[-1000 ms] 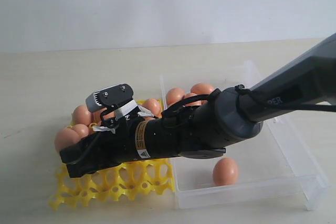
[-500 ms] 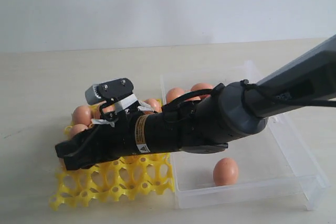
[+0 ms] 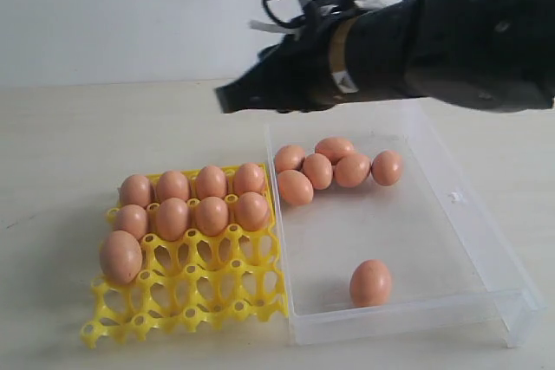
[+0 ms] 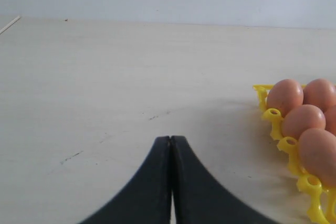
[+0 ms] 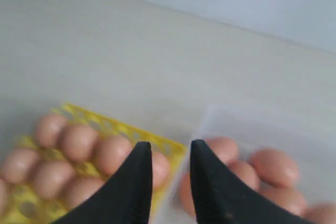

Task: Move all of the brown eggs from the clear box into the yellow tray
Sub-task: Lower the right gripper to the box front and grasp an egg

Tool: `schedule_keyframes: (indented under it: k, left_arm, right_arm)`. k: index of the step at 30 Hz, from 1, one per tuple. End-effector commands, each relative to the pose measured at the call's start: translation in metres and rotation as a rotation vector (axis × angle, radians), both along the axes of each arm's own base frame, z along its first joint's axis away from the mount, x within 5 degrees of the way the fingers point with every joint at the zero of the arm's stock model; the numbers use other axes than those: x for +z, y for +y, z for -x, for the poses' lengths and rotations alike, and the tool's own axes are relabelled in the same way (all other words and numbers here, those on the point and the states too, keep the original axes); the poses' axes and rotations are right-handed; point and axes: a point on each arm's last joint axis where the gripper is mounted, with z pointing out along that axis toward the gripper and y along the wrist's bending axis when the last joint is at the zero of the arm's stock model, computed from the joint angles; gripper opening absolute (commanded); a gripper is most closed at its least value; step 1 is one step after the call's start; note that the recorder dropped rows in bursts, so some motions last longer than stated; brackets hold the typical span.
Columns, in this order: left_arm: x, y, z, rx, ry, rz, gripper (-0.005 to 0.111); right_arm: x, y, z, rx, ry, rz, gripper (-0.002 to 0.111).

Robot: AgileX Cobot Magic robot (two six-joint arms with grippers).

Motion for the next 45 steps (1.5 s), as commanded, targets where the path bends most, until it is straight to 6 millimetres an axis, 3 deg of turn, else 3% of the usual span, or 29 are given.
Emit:
schedule_keyframes:
  k: [1,9,18,35,38,43,45]
  left_arm:
    - [0.003,0.000,0.000,-0.004,-0.020,0.009,0.000]
    - [0.003,0.000,0.000,-0.004,-0.020,0.009,0.000]
    - [0.003,0.000,0.000,-0.004,-0.020,0.009,0.000]
    - [0.003,0.000,0.000,-0.004,-0.020,0.009,0.000]
    - [0.003,0.000,0.000,-0.004,-0.020,0.009,0.000]
    - [0.003,0.000,0.000,-0.004,-0.020,0.009,0.000]
    - [0.003,0.000,0.000,-0.004,-0.020,0.009,0.000]
  right_arm:
    - [-0.014,-0.039,0.010,-0.103,0.297,0.237,0.027]
    - [-0.059,-0.054,0.019,-0.176,0.583,0.194,0.063]
    - [-0.101,-0.059,0.034,-0.253,0.668,0.088,0.063]
    - [-0.148,-0.057,0.023,-0.276,0.715,0.139,0.063]
    - [-0.149,-0.056,0.021,-0.274,0.699,0.127,0.052]
    - [-0.144,-0.055,0.020,-0.231,0.666,0.138,0.001]
    - [-0.137,-0.054,0.019,-0.206,0.631,0.128,0.000]
